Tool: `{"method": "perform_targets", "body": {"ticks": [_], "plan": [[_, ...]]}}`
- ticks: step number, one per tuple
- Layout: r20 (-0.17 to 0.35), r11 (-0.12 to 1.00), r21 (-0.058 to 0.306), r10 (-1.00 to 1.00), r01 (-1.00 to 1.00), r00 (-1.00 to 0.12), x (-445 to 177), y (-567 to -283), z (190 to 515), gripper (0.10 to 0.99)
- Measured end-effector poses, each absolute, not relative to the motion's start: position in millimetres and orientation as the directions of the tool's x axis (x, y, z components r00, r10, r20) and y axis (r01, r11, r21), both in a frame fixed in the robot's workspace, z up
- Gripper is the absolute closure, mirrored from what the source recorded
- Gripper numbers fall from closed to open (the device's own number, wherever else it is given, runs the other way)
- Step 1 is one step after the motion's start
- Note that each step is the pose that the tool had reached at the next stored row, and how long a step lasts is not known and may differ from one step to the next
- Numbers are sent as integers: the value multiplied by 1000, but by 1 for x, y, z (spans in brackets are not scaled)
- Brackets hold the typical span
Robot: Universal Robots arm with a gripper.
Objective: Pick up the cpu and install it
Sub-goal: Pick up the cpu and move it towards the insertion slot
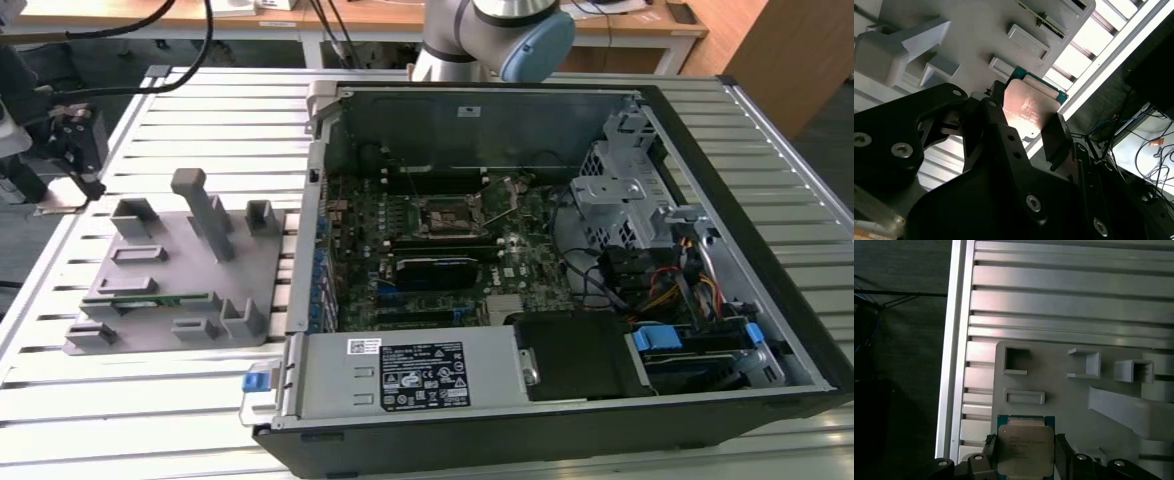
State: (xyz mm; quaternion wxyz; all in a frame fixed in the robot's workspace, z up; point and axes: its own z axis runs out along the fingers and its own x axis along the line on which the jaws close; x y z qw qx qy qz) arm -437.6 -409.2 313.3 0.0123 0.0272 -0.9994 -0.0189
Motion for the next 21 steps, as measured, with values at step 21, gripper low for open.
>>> {"method": "perform_targets", "body": {"ticks": [21], "plan": [[23,998,38,-55,-54,-998,-438,-408,357,545]]}}
